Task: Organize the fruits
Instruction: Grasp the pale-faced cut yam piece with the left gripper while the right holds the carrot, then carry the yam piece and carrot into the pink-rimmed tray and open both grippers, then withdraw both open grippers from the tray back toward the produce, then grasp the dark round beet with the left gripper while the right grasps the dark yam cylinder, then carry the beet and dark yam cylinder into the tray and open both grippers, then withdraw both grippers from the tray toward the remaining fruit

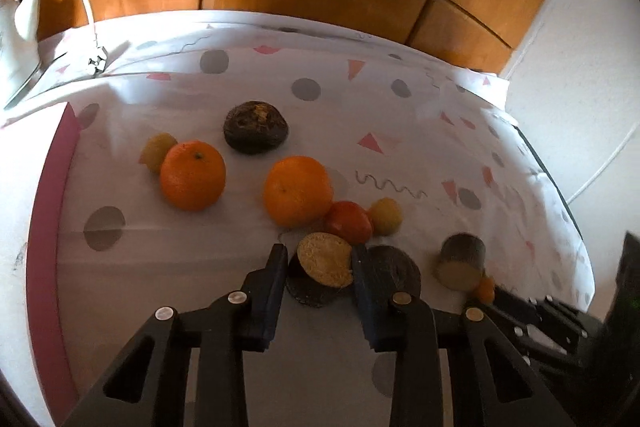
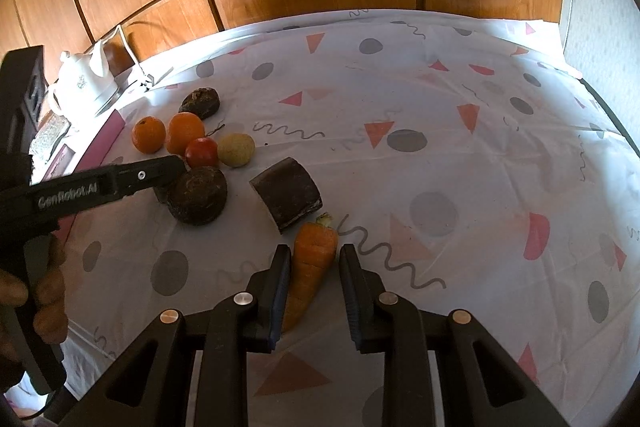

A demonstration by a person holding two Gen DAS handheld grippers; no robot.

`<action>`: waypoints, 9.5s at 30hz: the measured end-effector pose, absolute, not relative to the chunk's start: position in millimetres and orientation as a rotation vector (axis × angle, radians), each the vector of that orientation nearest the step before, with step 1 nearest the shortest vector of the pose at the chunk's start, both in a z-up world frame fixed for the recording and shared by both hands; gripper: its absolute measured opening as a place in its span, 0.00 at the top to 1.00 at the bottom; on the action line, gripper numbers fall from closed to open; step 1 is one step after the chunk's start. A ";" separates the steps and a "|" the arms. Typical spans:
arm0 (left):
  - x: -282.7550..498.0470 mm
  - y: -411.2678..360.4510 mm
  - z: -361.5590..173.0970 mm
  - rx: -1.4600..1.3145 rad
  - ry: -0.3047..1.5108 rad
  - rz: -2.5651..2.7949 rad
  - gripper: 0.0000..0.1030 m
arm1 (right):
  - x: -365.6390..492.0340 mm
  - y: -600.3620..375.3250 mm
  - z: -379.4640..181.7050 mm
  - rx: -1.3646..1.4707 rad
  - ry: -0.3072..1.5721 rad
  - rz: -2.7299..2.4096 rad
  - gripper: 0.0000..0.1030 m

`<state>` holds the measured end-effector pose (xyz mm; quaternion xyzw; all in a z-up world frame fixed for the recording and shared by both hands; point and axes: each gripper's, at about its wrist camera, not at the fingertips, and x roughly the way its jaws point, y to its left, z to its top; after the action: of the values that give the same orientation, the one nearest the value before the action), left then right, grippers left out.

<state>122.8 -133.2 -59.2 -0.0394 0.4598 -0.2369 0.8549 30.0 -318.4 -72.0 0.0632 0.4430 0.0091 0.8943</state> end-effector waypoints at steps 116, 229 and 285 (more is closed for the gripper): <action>50.4 -40.7 -19.2 -0.081 0.874 -0.239 0.49 | 37.3 -258.1 -43.9 0.279 0.920 0.145 0.70; 38.4 -36.3 -9.1 -0.127 0.781 -0.309 0.57 | 74.4 -286.6 -68.0 0.029 0.891 -0.038 0.73; 55.1 56.4 -0.4 -0.241 0.777 -0.004 0.45 | 60.3 -135.7 -26.4 0.087 0.831 0.316 0.64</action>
<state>55.1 56.4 -0.4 -0.1171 0.3779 -0.0018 0.9184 60.3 -135.7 -26.4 0.0423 0.4017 0.1528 0.9019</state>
